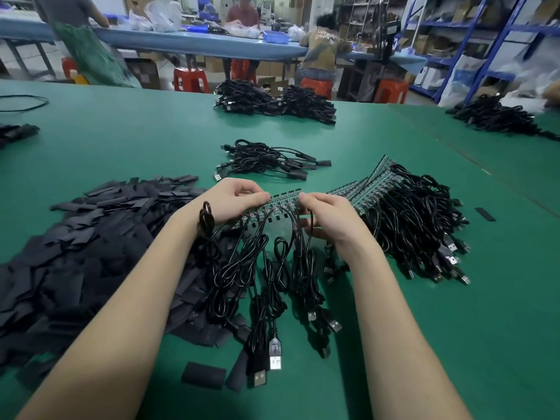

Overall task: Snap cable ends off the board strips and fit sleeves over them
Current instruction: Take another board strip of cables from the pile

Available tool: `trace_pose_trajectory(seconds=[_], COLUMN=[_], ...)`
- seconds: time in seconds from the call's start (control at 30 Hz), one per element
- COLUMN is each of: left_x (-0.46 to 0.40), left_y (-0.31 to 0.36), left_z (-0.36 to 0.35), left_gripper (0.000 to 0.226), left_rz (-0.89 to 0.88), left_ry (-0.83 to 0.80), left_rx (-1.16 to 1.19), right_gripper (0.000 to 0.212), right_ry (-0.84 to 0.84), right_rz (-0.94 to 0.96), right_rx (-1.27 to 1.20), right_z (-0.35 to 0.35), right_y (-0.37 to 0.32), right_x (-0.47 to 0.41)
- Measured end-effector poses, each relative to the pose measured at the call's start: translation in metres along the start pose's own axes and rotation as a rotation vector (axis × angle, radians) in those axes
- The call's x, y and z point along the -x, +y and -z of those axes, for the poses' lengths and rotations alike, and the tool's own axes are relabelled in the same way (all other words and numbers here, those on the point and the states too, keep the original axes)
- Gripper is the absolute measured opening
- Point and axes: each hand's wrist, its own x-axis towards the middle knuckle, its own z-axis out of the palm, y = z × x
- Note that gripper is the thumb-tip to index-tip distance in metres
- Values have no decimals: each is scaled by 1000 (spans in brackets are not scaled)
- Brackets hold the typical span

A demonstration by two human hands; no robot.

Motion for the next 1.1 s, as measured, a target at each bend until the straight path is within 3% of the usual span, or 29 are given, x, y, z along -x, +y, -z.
trace_pose_trajectory(seconds=[0.13,0.23,0.33,0.43,0.63,0.77,0.93,1.1], left_x=[7,20,26,24,13,11,10,12], left_y=[11,27,48,73,62,57,53,56], left_z=[20,43,54,31,-25,-26,-21,-23], left_gripper=[19,22,24,28,56,64,65,64], left_rz=[17,64,21,-60,82,-33,-78,-107], left_ry=[-26,139,300,315,384,560,485,456], left_rx=[-23,153,-67,-291,-469,-486,-433,-363], right_gripper=[7,3,3,11,17,14,17,17], right_ry=[42,34,-13,-105,-277,-299,-187,-170], right_rz=[7,-16,-92,-145,-173,-160,-71,-88], right_rx=[-58,-107,-190,-298,-436,-400,-263,-360], right_z=[-3,-2,-7,-14,-21,-21,-18,-17], right_y=[-2,-4,-8,-12,-13,-17,-19,-20], right_x=[1,0,1,3,6,7,7,6])
